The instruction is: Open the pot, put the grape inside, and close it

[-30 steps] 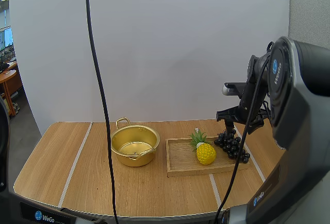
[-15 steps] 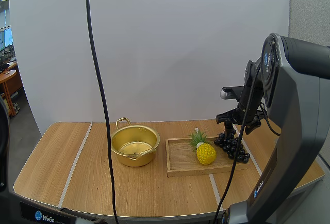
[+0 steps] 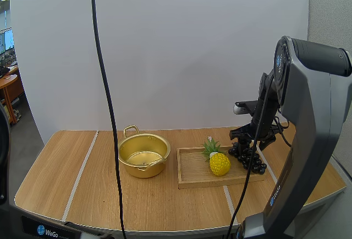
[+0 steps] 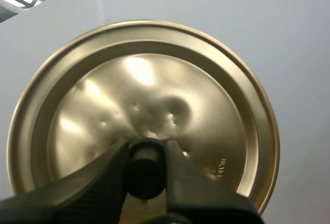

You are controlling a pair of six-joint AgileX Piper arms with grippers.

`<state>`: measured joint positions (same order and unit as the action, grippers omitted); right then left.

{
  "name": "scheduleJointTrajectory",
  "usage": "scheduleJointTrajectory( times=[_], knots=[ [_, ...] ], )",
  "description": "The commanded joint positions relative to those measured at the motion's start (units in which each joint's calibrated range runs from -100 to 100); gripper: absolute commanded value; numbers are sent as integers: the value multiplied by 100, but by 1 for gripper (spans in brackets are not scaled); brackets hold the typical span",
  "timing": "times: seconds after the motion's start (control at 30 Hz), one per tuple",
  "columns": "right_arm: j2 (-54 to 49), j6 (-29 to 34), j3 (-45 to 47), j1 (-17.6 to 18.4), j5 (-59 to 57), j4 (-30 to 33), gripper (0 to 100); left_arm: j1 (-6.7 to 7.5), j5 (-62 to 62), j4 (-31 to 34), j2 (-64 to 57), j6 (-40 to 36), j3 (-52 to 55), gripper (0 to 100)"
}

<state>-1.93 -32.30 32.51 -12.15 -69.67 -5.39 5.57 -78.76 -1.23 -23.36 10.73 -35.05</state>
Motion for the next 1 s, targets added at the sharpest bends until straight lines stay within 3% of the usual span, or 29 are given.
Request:
scheduleJointTrajectory(
  times=[0.0, 0.97],
  knots=[
    [72, -51, -34, -24, 87, -34, 100, 21, 270, 28, -48, -13, -40, 0],
    [608, -42, -34, -24, 466, -182, 100, 21, 270, 28, -48, -13, -40, 0]
  ],
)
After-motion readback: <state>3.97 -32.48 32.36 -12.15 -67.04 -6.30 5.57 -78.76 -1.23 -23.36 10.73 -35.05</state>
